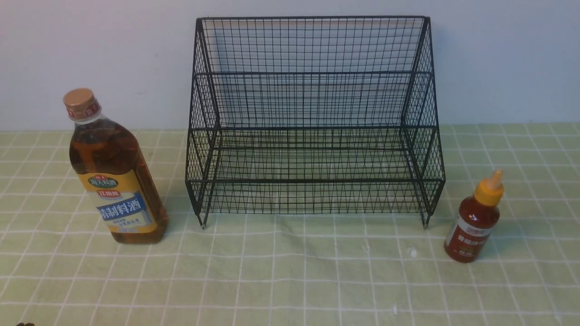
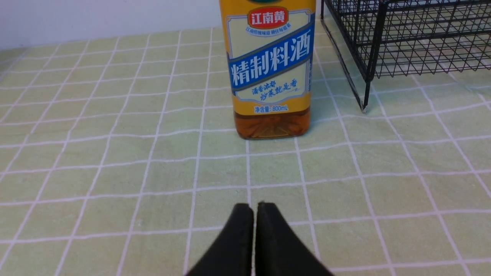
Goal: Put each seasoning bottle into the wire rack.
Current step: Use the right arm to grab the condiment bottle closest to it
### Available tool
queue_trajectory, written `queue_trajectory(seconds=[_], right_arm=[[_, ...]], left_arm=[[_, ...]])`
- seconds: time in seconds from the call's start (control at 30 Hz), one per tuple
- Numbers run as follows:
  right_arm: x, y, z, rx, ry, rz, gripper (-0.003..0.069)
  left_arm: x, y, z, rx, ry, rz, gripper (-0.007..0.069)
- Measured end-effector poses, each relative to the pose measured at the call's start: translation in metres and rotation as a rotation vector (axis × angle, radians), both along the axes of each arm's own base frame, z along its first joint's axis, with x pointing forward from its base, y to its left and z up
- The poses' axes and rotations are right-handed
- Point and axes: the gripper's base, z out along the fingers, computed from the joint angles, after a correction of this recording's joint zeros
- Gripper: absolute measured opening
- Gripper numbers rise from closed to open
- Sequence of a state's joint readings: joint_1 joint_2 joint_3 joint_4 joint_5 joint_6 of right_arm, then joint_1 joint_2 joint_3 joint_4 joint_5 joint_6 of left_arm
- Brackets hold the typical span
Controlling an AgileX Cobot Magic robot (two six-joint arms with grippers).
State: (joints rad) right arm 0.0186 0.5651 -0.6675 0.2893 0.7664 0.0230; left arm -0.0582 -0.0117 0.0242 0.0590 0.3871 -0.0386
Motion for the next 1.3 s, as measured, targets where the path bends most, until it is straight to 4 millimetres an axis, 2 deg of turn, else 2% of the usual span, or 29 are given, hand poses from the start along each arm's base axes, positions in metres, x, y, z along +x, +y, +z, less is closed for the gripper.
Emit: queue_trajectory(seconds=[0.13,0.17,0.23,0.27,0.3,0.33,0.43,0.47,0.57,0.67,0.93,1.07,1.2,1.3], right_arm=[[0.043,0.001,0.026,-0.086,0.236,0.057,-0.0013],[0.055,0.001,0.033,-0.101,0.271,0.062,-0.0011],[0.067,0.000,0.042,-0.123,0.293,0.068,-0.0010],[0.088,0.000,0.047,-0.142,0.339,0.074,-0.0009],[0.091,0.000,0.051,-0.144,0.337,0.075,-0.0009],[0.106,0.000,0.052,-0.148,0.370,0.080,-0.0008],[0.135,0.008,0.049,-0.177,0.429,0.118,0.0000],[0.137,0.009,0.048,-0.180,0.433,0.121,0.0000],[0.156,0.026,0.033,-0.234,0.489,0.183,0.0028],[0.167,0.035,0.017,-0.276,0.551,0.199,0.0087],[0.194,0.039,-0.018,-0.290,0.658,0.169,0.0397],[0.208,0.041,-0.040,-0.301,0.719,0.173,0.0521],[0.219,0.042,-0.056,-0.318,0.742,0.173,0.0547],[0.230,0.043,-0.073,-0.326,0.768,0.175,0.0507]], left_arm=[[0.000,0.000,0.000,0.000,0.000,0.000,-0.0006],[0.000,0.000,0.000,0.000,0.000,0.000,-0.0006],[0.000,0.000,0.000,0.000,0.000,0.000,-0.0006],[0.000,0.000,0.000,0.000,0.000,0.000,-0.0006],[0.000,0.000,0.000,0.000,0.000,0.000,-0.0006],[0.000,0.000,0.000,0.000,0.000,0.000,-0.0006],[0.000,0.000,0.000,0.000,0.000,0.000,-0.0006],[0.000,0.000,0.000,0.000,0.000,0.000,-0.0006],[0.000,0.000,0.000,0.000,0.000,0.000,-0.0006],[0.000,0.000,0.000,0.000,0.000,0.000,-0.0006],[0.000,0.000,0.000,0.000,0.000,0.000,-0.0006],[0.000,0.000,0.000,0.000,0.000,0.000,-0.0006],[0.000,0.000,0.000,0.000,0.000,0.000,-0.0006],[0.000,0.000,0.000,0.000,0.000,0.000,-0.0006]])
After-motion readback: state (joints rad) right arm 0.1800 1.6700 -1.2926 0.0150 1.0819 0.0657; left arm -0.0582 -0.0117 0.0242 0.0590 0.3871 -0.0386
